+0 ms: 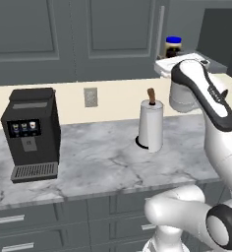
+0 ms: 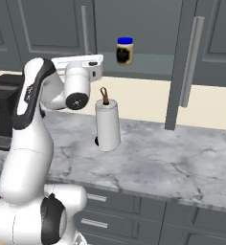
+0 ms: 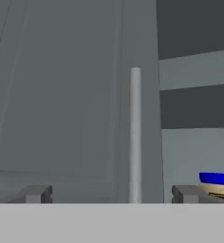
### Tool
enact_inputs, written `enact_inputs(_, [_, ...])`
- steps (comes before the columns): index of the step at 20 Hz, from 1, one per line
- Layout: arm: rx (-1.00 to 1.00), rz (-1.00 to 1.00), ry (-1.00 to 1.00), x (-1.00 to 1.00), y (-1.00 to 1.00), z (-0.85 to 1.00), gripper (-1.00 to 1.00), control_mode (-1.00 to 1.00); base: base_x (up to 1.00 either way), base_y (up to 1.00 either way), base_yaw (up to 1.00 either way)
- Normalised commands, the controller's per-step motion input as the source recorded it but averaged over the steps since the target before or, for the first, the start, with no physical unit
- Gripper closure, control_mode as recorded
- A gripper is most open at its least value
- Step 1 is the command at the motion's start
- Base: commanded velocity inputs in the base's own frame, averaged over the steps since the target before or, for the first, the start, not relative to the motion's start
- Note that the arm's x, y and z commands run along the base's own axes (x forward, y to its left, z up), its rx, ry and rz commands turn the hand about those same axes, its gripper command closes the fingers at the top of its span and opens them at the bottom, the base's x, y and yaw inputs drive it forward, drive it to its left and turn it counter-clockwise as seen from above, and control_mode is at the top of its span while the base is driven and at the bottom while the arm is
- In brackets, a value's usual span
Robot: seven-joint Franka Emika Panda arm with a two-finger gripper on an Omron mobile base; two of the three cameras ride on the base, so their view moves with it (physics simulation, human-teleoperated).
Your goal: Move the ketchup and mayonnaise from the cabinet to the dining counter.
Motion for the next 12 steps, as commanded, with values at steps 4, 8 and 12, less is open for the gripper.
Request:
enact_inputs(4, [0.00,-0.08,0.00,0.61,0.10,0.00,-1.00,-1.00,0.00,0.00,0.00])
enact_inputs(8, [-0.01,-0.10,0.00,0.64,0.12,0.02,-1.00,-1.00,0.00,0.00,0.00])
enact_inputs(12, [-0.01,-0.11,0.00,0.60,0.01,0.00,-1.00,-1.00,0.00,0.00,0.00])
